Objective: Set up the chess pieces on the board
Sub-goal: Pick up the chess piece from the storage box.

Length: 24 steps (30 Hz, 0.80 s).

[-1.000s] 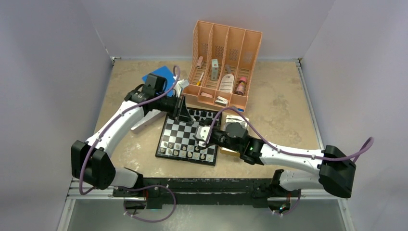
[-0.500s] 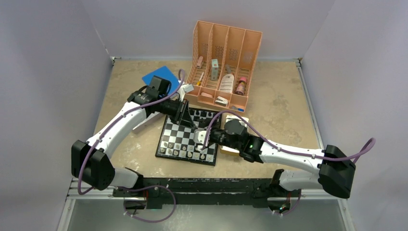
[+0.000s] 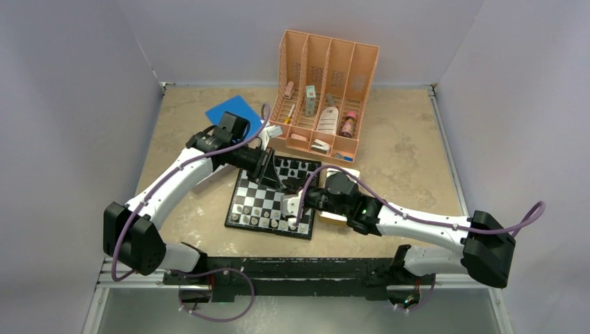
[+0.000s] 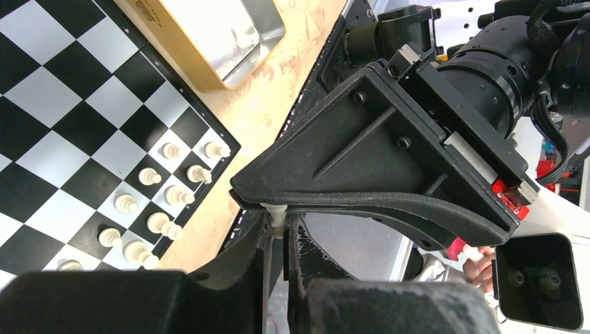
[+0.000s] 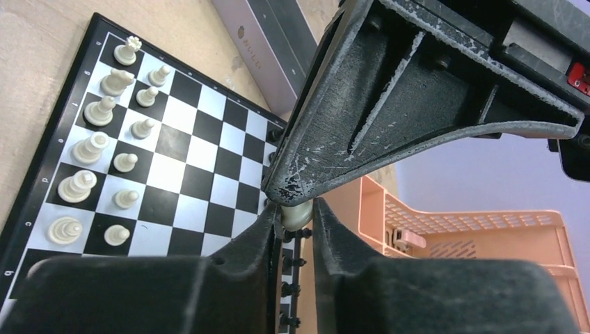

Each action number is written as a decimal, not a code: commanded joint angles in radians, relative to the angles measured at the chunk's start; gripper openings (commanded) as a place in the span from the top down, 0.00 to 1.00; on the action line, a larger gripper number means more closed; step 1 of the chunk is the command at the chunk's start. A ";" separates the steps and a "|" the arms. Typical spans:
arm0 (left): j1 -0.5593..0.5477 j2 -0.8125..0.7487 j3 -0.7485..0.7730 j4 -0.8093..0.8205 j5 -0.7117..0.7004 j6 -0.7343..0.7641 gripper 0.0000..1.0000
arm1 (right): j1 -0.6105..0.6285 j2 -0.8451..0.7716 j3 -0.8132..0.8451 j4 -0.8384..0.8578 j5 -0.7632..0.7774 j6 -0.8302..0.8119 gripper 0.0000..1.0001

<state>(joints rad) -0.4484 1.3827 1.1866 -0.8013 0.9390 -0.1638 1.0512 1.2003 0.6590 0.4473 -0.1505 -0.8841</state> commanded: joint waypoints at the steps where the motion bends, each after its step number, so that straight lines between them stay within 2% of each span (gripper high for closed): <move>1: -0.006 -0.012 0.010 0.018 0.030 0.024 1.00 | 0.000 -0.032 0.007 0.027 -0.033 -0.026 0.90; 4: -0.006 -0.012 0.021 0.021 0.024 0.011 1.00 | -0.001 -0.029 0.003 0.042 -0.026 0.002 1.00; 5: -0.006 -0.017 0.027 0.025 0.019 0.002 1.00 | 0.000 -0.028 0.001 0.054 -0.013 0.029 1.00; 9: -0.006 -0.067 0.024 0.098 -0.019 -0.068 0.89 | 0.000 -0.036 -0.005 0.145 0.044 0.208 1.00; 13: -0.005 -0.160 0.007 0.182 -0.113 -0.137 0.81 | 0.000 -0.054 -0.011 0.262 0.164 0.462 1.00; 16: -0.005 -0.222 -0.012 0.241 -0.195 -0.184 0.78 | 0.000 -0.053 0.005 0.272 0.225 0.586 1.00; 20: -0.005 -0.276 -0.056 0.322 -0.216 -0.228 0.76 | 0.000 -0.053 -0.011 0.340 0.242 0.714 1.00; 24: -0.004 -0.278 -0.066 0.336 -0.224 -0.215 0.71 | 0.000 -0.051 -0.022 0.392 0.296 0.867 1.00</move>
<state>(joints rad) -0.4519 1.0988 1.1400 -0.5442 0.7498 -0.3569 1.0489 1.1694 0.6441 0.7067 0.0681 -0.2264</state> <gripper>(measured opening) 0.268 0.086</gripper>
